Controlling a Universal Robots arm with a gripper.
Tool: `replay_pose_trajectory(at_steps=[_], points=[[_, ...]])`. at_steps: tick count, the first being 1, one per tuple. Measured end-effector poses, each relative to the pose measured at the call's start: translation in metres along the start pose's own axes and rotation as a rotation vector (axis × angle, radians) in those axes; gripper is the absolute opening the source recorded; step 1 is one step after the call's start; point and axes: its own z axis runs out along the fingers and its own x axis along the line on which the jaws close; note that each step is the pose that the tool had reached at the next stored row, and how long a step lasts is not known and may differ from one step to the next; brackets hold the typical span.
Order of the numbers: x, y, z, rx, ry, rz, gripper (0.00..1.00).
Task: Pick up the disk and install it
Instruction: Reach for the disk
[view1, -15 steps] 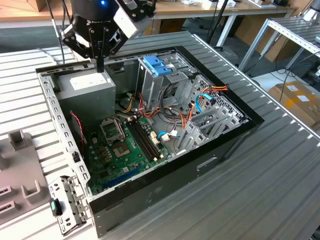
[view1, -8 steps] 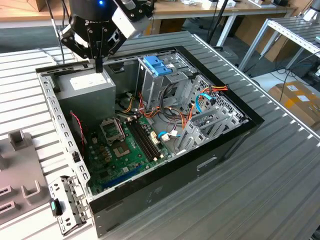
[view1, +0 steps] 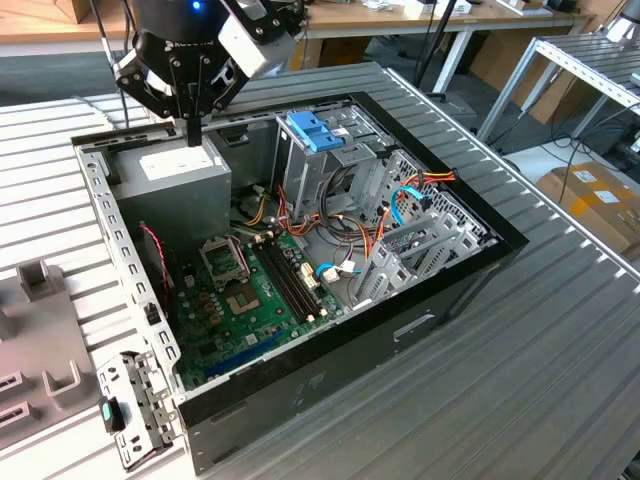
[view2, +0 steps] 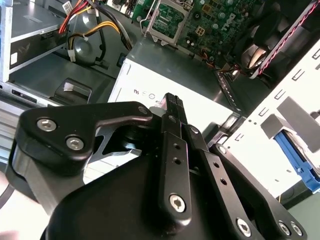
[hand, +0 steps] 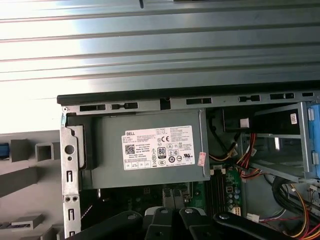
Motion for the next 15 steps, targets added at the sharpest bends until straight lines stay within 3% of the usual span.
replay_pose_trajectory(at_steps=[15], points=[[0.0092,-0.0007,-0.0002,0.0000,0.0000,0.000,0.11]])
